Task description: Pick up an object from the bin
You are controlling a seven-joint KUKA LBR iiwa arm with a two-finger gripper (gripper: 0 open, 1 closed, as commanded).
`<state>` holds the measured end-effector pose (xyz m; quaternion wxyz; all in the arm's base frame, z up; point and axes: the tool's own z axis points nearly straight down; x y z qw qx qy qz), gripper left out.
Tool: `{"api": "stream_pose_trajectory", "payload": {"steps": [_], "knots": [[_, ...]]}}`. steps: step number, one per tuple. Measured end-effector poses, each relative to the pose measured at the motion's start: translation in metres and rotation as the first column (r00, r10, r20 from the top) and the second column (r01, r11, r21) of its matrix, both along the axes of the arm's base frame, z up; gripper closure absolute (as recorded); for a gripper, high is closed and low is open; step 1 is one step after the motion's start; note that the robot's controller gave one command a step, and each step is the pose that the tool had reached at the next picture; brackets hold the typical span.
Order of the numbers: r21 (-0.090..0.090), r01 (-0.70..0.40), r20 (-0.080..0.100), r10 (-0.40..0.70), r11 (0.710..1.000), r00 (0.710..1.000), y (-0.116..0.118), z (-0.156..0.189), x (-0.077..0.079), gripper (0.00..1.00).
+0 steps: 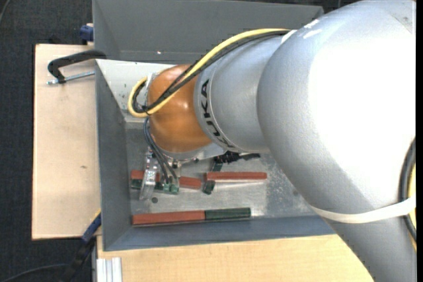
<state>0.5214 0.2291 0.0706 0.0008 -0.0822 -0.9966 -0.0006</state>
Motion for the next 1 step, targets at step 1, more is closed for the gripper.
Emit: {"api": "stream_pose_trajectory", "payload": {"steps": [1], "knots": [[0.002, -0.027, 0.015, 0.027, 1.0, 1.0, -0.0488, 0.1565, 0.0027, 1.0]]}}
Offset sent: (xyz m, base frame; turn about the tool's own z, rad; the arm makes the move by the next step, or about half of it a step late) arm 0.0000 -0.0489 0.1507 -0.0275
